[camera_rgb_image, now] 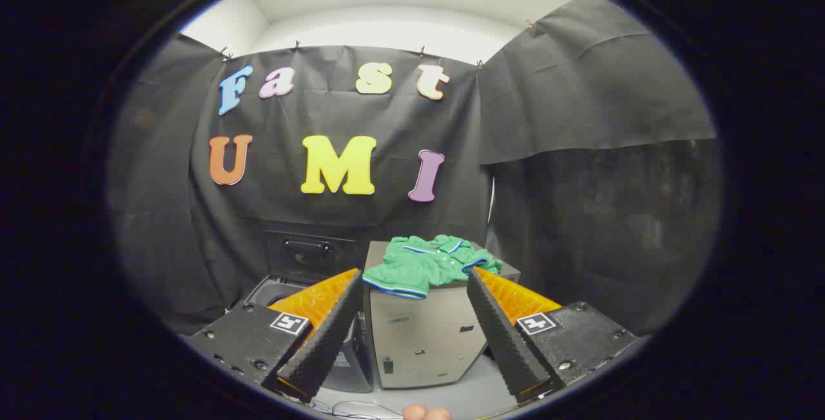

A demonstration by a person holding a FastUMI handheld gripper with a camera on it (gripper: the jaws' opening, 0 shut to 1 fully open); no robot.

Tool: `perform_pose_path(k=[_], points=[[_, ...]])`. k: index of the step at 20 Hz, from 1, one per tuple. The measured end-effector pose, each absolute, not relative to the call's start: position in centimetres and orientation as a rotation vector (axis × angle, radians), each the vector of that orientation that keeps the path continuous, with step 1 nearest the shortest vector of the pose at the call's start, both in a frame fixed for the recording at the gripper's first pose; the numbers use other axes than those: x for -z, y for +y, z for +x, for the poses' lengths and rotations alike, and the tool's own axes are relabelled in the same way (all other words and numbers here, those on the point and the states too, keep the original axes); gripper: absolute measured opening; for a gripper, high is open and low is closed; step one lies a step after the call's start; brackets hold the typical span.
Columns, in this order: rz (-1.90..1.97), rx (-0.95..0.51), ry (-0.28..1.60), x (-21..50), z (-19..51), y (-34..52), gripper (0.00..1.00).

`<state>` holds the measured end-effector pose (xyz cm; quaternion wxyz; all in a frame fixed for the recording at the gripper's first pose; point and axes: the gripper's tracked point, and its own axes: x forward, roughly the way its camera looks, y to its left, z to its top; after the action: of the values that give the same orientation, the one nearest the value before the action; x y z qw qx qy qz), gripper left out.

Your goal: Put the clothes into the washing machine and then close the washing machine lid.

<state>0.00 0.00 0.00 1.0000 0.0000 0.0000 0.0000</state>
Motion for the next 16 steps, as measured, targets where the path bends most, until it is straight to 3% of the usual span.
perform_pose_path(k=[16], points=[[0.011, 0.011, 0.009, 0.76, -0.35, 0.02, 1.0]])
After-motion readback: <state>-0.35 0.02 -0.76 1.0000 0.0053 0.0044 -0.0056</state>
